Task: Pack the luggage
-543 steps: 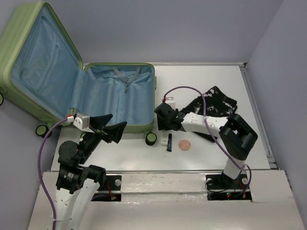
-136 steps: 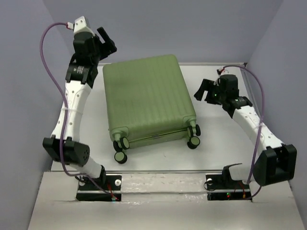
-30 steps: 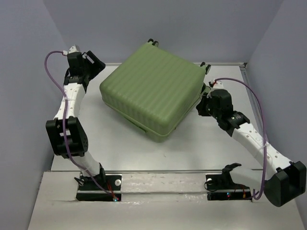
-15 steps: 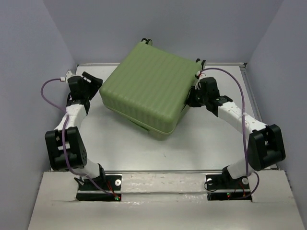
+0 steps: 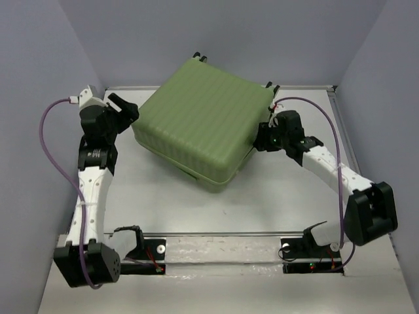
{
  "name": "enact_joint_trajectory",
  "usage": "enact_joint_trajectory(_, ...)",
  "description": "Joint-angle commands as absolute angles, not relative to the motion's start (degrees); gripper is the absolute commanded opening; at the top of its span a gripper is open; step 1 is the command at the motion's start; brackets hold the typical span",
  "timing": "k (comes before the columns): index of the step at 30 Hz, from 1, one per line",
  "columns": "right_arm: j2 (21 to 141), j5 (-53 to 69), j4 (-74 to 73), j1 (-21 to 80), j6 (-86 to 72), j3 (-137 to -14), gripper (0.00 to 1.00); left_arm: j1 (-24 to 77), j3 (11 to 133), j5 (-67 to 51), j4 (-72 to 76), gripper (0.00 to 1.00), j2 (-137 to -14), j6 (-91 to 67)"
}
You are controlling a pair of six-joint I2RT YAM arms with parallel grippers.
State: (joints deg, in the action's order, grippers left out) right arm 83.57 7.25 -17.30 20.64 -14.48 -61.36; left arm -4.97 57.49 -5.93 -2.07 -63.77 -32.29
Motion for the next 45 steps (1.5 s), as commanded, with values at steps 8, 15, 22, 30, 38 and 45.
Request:
enact_joint_trajectory(8,56.79,26.32,3.93,22.59,-19.51,-35.17,0.07,2.44,37.49,-18.01,-9.06,0.46,-40.1,-30.93)
enact_joint_trajectory(15,54.75,33.39,18.54,24.61,-19.43,-25.4,0.39,21.42,28.74,-17.14,-2.82,0.39,-38.4,-40.78)
enact_joint_trajectory(22,64.41,32.35,27.67,29.09,-14.86,-25.75,0.49,31.46,29.18,-14.59,2.36,0.4,-44.38,-41.4)
enact_joint_trajectory(30,70.49,30.68,32.95,29.09,-11.78,-26.9,0.48,31.55,30.67,-11.25,4.83,0.4,-47.11,-40.08)
enact_joint_trajectory(38,73.39,29.89,41.12,30.32,-12.3,-26.54,0.31,31.64,31.9,-11.86,6.76,0.4,-49.39,-40.17)
enact_joint_trajectory(45,70.59,26.38,43.52,34.18,-14.94,-24.26,0.07,31.99,31.55,-11.69,10.01,0.4,-50.01,-41.74)
